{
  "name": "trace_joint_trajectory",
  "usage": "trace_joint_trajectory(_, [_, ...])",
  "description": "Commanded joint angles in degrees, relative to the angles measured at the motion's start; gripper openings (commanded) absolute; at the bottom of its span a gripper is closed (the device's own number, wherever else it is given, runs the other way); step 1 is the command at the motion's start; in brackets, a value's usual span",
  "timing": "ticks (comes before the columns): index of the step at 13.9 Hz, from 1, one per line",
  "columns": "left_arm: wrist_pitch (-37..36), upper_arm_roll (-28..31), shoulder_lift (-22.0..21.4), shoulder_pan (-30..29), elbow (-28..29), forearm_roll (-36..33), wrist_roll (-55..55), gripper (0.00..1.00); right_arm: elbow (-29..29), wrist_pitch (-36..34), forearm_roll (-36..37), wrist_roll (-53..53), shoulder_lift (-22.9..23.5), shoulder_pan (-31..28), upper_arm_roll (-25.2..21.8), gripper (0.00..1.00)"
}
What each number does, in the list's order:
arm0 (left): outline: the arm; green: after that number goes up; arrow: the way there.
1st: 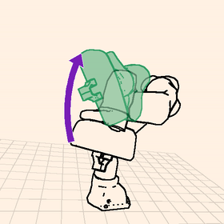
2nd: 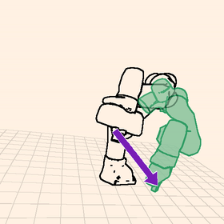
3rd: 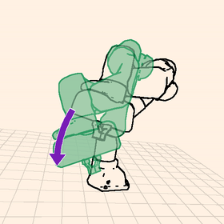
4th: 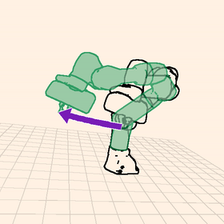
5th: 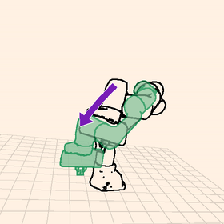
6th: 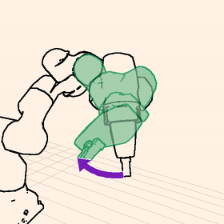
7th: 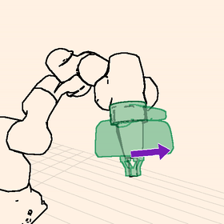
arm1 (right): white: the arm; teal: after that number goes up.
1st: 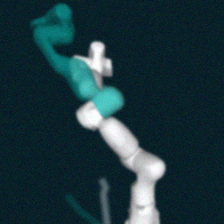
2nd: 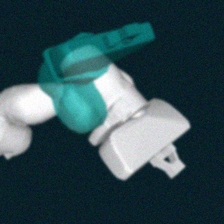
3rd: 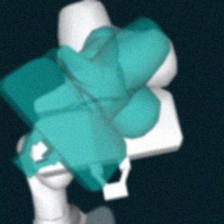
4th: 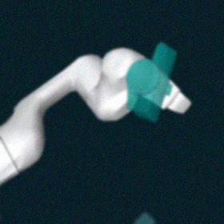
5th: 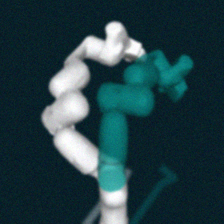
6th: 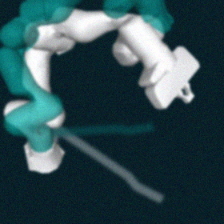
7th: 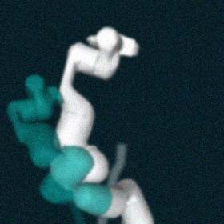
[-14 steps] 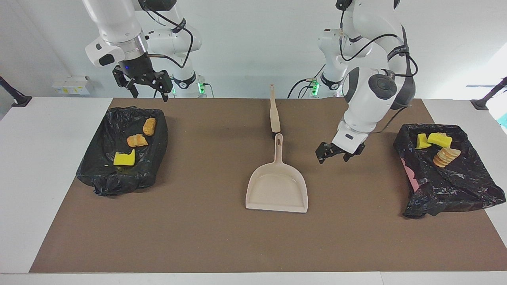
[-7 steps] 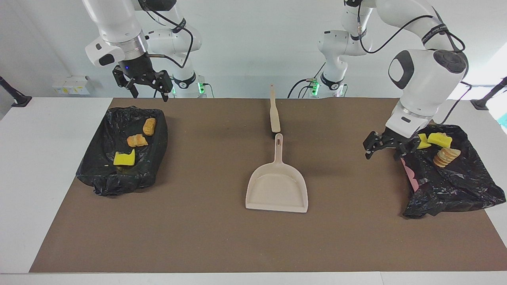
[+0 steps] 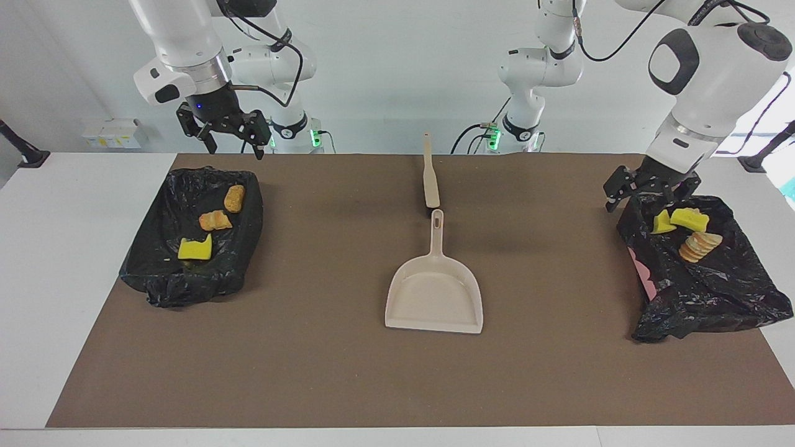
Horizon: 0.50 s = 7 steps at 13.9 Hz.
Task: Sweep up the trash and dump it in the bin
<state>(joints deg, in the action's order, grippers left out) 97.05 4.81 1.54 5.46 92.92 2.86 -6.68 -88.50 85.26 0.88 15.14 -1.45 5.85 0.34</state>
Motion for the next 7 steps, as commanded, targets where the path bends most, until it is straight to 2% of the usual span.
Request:
trace_joint_trajectory(1, [-7.4,0.6,-1.0,-0.5,-3.1,-0.9,0.4,1.00,0.8,-0.8,-1.0,-1.6,0.4,-0.6,0.1,1.00])
trace_joint_trajectory(7, [-19.4,0.9,-0.9,-0.5,-10.2,-2.5,1.4,1.00,0.8,-0.8,-1.0,-1.6,0.4,-0.6,0.1,1.00])
